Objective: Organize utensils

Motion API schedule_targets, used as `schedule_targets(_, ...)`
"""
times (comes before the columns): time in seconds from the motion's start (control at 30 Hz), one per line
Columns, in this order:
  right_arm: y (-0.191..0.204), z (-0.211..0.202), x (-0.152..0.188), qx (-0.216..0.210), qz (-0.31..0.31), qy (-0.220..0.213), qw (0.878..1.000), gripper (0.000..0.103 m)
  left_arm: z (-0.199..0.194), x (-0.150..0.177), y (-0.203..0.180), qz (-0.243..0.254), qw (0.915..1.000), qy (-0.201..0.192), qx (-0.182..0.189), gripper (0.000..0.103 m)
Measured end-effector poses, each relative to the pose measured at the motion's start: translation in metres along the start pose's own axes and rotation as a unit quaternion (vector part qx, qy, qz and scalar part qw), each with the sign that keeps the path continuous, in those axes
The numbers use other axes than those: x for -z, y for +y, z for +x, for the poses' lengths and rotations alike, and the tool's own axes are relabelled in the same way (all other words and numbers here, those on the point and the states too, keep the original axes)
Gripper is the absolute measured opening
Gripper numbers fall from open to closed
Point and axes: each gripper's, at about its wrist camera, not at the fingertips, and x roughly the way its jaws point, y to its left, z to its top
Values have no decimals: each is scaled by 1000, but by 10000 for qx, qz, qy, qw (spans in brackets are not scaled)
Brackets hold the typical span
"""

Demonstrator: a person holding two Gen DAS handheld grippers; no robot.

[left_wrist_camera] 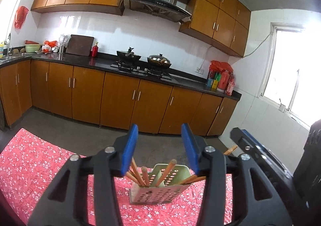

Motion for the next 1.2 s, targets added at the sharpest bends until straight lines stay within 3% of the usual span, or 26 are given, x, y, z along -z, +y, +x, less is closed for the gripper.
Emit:
schedule_targets(0.07, -1, -13, -3, -5, -43, -116, 9999, 49, -13, -2, 2, 10, 10000, -97, -11, 56)
schedule_targets(0.17, 0, -43, -1, 67, -224, -276, 9993, 71, -42, 2, 6, 157, 9993, -279, -199, 72)
schedule_targets(0.23, 3, -66, 5, 170, -434, -367, 9982, 94, -59, 8, 10, 272, 9983, -357, -373, 83)
schedule_targets(0.3, 5, -91, 17, 384, -655, -466, 9960, 100, -82, 19, 16, 384, 9964, -452, -610, 94)
schedule_targets(0.37, 6, -112, 30, 588, -744, -494, 9943, 101, -104, 33, 21, 467, 9943, -479, -826, 99)
schedule_targets(0.7, 21, -168, 103, 1211, -749, 91, 9898, 101, -189, 121, 23, 958, 9767, -558, -1838, 99)
schedule_targets(0.97, 36, -188, 146, 1384, -1078, 365, 9838, 101, -203, 168, 12, 1022, 9772, -383, -1820, 99)
schedule_targets(1.2, 29, -195, 170, 1422, -838, 600, 9845, 101, -209, 199, 18, 986, 9781, -302, -1810, 99)
